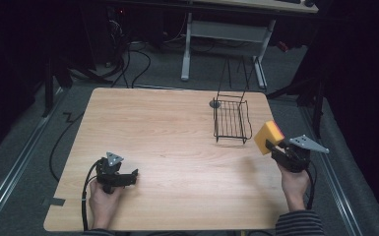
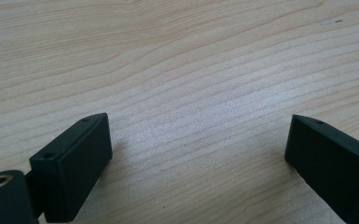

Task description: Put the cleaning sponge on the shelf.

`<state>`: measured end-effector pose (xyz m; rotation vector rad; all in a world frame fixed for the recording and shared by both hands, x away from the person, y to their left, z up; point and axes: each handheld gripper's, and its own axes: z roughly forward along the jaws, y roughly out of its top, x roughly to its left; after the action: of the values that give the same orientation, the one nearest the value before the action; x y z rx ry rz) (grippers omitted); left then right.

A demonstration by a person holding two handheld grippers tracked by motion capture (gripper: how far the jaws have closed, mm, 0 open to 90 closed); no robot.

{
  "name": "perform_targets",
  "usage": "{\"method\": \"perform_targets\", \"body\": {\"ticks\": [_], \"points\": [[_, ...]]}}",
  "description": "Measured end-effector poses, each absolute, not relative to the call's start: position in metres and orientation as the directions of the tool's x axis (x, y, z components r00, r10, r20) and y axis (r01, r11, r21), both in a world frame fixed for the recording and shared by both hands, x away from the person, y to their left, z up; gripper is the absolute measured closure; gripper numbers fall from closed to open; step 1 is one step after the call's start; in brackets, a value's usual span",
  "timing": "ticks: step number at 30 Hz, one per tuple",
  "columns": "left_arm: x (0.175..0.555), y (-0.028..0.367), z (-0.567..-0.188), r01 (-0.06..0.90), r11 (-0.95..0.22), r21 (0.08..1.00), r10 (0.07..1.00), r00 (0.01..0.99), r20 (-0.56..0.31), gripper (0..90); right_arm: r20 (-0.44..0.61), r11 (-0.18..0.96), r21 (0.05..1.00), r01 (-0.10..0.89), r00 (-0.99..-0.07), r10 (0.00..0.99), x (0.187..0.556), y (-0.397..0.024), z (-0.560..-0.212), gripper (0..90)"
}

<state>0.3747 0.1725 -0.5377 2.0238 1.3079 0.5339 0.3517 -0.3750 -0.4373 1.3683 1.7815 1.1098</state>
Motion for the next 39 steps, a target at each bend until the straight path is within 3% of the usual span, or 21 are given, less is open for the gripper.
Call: {"method": "perform_targets", "body": {"ticks": [22, 39], "points": [[0.375, 0.173, -0.538, 0.639, -0.281, 0.716, 0.909, 0.417, -0.015, 7.7, -0.020, 0.143, 0.905, 0.401, -0.295, 0.955, 0.369, -0.353, -0.429, 60.7], [0.375, 0.173, -0.538, 0.639, -0.281, 0.716, 0.909, 0.416, -0.015, 7.7, 0.001, 0.145, 0.882, 0.448, -0.310, 0.951, 0.408, -0.332, -0.424, 60.8]]}}
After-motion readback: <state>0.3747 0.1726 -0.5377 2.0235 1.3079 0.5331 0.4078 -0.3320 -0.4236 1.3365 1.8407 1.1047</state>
